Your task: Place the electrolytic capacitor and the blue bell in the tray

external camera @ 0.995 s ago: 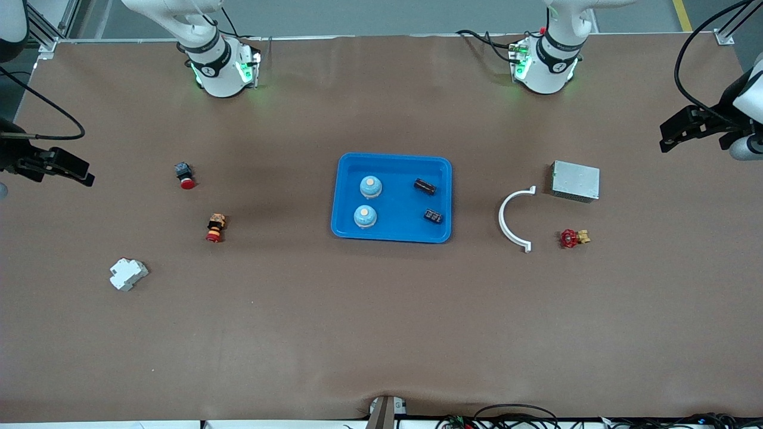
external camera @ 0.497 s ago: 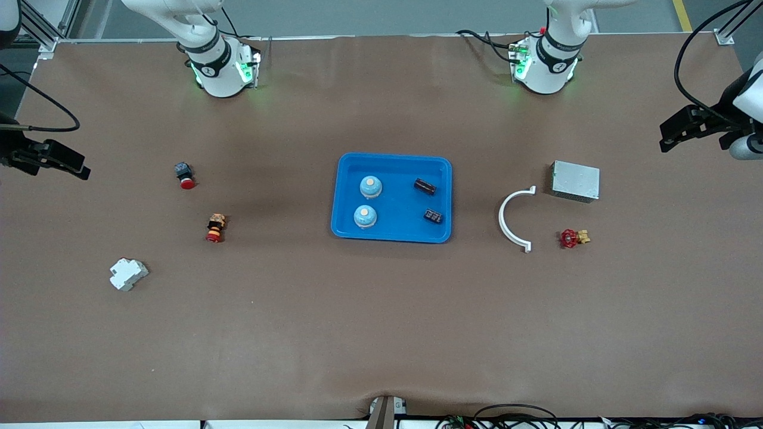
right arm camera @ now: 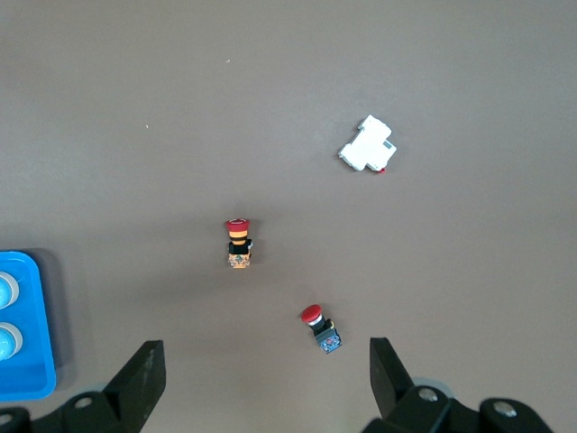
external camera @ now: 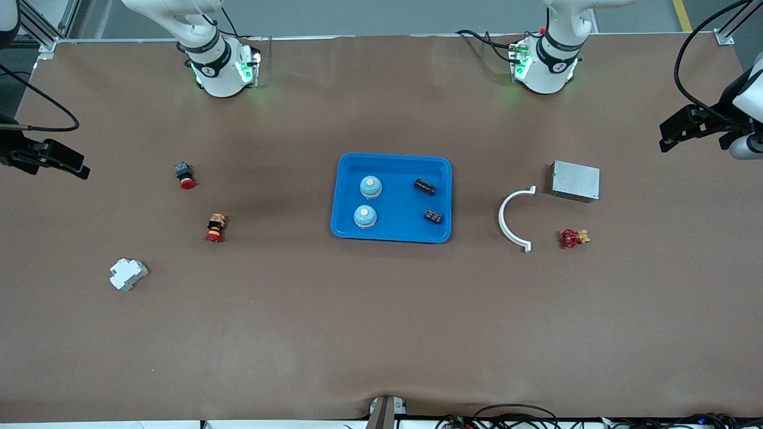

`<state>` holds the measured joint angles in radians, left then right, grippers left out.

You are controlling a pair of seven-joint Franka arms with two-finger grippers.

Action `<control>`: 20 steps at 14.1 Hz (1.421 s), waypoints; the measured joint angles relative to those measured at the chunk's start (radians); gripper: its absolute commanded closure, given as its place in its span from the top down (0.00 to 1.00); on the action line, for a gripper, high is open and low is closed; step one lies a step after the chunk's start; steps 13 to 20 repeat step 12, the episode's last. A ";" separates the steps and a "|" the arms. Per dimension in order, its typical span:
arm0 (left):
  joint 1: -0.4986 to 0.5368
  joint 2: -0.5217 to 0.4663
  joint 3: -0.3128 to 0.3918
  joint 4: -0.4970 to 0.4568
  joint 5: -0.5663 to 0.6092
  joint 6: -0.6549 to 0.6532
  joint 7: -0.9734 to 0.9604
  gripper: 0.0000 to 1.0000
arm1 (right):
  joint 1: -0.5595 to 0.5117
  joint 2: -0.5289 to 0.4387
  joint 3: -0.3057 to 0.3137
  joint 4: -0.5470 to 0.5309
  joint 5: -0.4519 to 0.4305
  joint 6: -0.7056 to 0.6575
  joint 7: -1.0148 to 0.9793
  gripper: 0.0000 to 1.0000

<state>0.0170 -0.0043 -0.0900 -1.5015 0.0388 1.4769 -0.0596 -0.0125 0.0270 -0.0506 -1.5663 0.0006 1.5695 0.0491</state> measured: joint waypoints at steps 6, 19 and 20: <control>0.000 0.002 0.000 -0.007 -0.035 -0.001 0.006 1.00 | 0.000 -0.003 0.000 0.011 0.000 -0.035 0.000 1.00; 0.000 0.009 0.001 -0.007 -0.035 -0.001 0.006 1.00 | 0.000 -0.025 -0.001 0.018 0.000 -0.062 0.000 1.00; 0.000 0.009 0.001 -0.007 -0.035 -0.001 0.006 1.00 | 0.000 -0.025 -0.001 0.018 0.000 -0.062 0.000 1.00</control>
